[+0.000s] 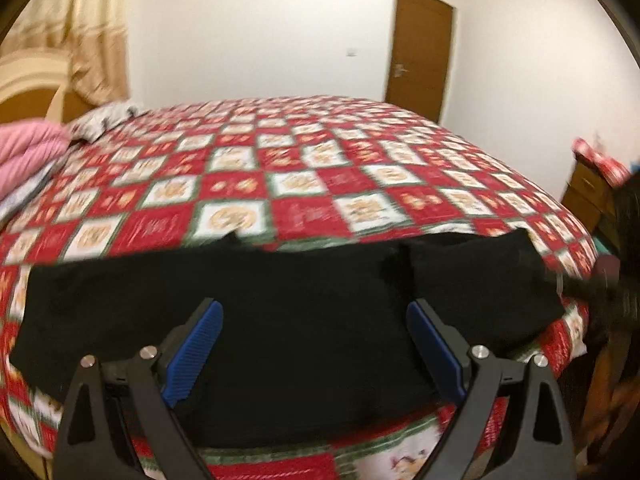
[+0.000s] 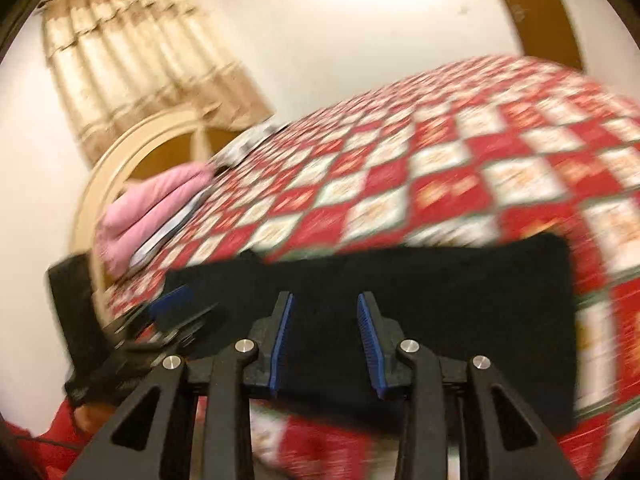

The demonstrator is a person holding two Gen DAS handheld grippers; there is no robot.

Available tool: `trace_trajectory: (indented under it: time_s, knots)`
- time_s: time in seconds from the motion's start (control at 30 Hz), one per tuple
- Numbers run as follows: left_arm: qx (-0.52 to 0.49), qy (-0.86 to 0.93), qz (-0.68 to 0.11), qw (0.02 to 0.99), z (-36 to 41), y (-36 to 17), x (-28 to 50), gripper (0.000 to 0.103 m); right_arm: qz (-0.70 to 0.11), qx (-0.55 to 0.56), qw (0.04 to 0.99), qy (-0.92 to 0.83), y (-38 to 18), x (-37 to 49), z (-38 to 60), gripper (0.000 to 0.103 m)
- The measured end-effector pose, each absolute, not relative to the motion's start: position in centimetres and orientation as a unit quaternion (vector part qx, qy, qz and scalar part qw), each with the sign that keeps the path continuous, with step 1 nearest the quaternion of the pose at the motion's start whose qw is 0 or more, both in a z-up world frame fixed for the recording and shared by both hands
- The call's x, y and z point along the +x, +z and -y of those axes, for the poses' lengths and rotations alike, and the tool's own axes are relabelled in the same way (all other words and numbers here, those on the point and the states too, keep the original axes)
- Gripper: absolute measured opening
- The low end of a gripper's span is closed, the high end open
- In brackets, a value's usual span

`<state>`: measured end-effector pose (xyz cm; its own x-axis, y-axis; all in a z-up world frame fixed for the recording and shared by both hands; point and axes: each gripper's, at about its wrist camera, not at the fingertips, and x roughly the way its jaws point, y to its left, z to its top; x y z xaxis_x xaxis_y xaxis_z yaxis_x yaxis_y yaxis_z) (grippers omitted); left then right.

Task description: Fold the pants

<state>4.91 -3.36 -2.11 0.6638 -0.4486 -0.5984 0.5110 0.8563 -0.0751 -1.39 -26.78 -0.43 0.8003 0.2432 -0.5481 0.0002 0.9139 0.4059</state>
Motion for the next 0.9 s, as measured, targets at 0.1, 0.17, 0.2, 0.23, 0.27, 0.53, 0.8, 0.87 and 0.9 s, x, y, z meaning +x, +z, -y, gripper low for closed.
trace_trajectory:
  time_s: [0.1, 0.17, 0.2, 0.23, 0.27, 0.53, 0.8, 0.87, 0.9]
  knots:
    - [0.064, -0.298, -0.294, 0.906, 6.1, -0.9, 4.5, 0.096, -0.311, 0.195, 0.93, -0.015, -0.3, -1.6, 31.2, 0.036]
    - [0.063, -0.322, -0.289, 0.899, 7.7, -0.3, 4.4, 0.096, -0.336, 0.178, 0.923, -0.055, -1.5, -0.8, 33.1, 0.036]
    - [0.061, -0.333, -0.287, 0.896, 8.6, -0.1, 4.4, 0.096, -0.345, 0.174, 0.92, -0.066, -2.2, -0.4, 33.7, 0.036]
    - [0.058, -0.348, -0.284, 0.892, 9.9, 0.0, 4.4, 0.096, -0.349, 0.176, 0.918, -0.07, -2.6, -0.2, 34.0, 0.034]
    - [0.056, -0.358, -0.283, 0.888, 10.8, 0.0, 4.5, 0.096, -0.354, 0.182, 0.915, -0.072, -3.2, 0.2, 34.5, 0.034]
    - [0.052, -0.312, -0.382, 0.869, 14.2, -5.1, 7.4, 0.096, -0.368, 0.187, 0.907, -0.082, -5.1, 1.7, 35.3, 0.034]
    - [0.083, -0.281, -0.392, 0.872, 13.9, -6.0, 6.6, 0.096, -0.344, 0.226, 0.907, -0.089, -3.8, 0.0, 35.4, 0.034]
    - [0.091, -0.269, -0.384, 0.879, 13.5, -5.6, 6.3, 0.096, -0.318, 0.241, 0.913, -0.083, -2.7, -1.0, 34.8, 0.034]
    - [0.099, -0.253, -0.377, 0.885, 13.1, -5.3, 6.1, 0.096, -0.319, 0.231, 0.916, -0.08, -2.4, -0.9, 34.2, 0.035]
